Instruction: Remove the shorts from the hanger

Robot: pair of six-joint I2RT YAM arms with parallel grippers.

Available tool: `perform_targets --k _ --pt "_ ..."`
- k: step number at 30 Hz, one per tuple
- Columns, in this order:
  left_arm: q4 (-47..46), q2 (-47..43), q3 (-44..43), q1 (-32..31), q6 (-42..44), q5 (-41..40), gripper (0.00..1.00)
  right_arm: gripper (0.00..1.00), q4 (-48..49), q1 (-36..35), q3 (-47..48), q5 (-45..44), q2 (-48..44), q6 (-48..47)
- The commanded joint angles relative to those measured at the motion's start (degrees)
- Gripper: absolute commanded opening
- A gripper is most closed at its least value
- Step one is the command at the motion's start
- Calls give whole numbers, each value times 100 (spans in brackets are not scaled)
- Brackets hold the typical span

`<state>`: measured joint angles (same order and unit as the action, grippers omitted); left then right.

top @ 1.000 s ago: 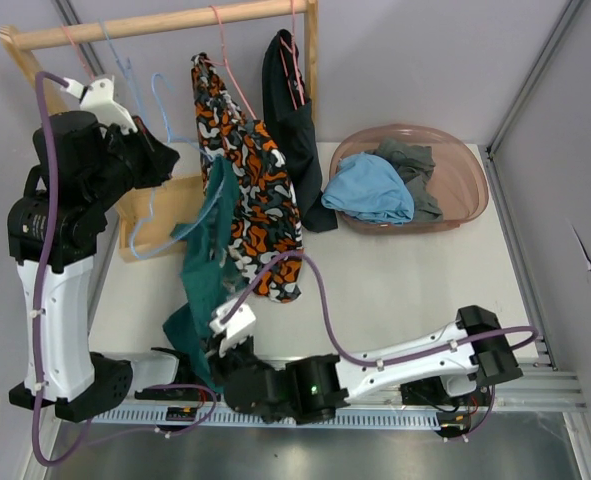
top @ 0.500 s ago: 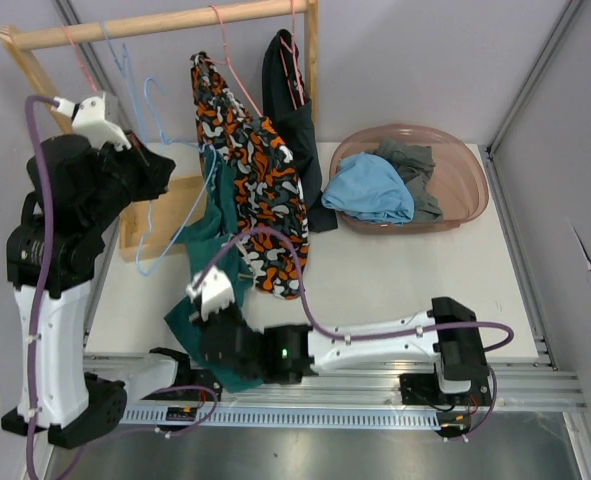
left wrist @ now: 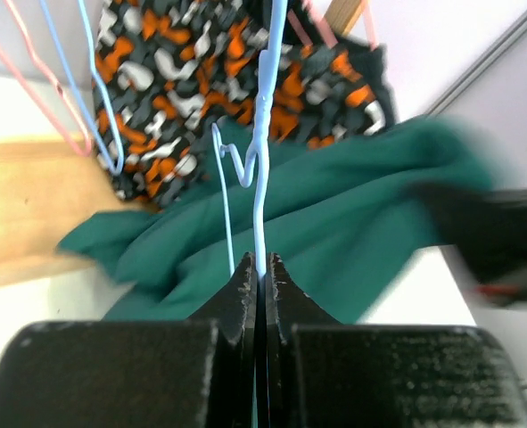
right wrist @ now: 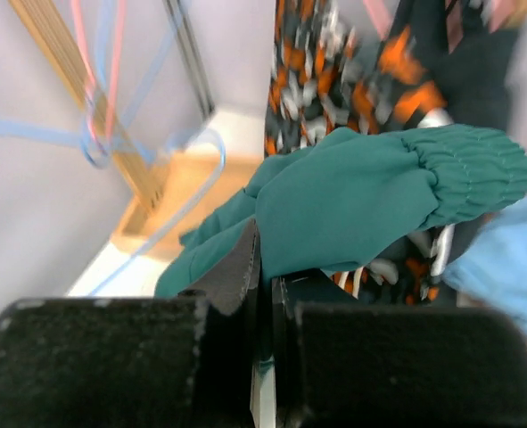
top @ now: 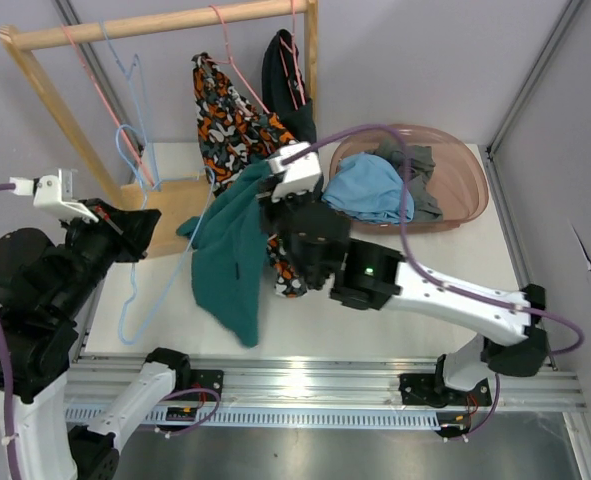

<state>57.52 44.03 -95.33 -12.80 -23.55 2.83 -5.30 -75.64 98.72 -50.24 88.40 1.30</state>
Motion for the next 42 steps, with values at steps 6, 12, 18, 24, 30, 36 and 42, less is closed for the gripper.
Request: perform_targets --k 6,12,18,24,30,36,42 --pt "-434 -140 980 -30 52 -134 0 0 1356 66 718 -83 -1009 -2027" --pt "-592 -307 1403 -30 184 -204 0 0 1067 1260 1912 672 -553 -2460" --pt "-715 -342 1675 -30 351 -248 0 0 171 2965 3477 1559 333 -2020" --pt "-909 -334 1860 -30 492 -230 0 0 292 4073 4340 1806 951 -2213" --pt "-1058 -237 2009 -30 597 -248 0 0 433 5293 3815 2183 837 -1443" --pt "-1330 -79 2010 -30 545 -257 0 0 808 5955 1983 2589 486 -404" --pt "-1471 605 1257 -30 588 -441 0 0 1628 5964 -692 2537 46 519"
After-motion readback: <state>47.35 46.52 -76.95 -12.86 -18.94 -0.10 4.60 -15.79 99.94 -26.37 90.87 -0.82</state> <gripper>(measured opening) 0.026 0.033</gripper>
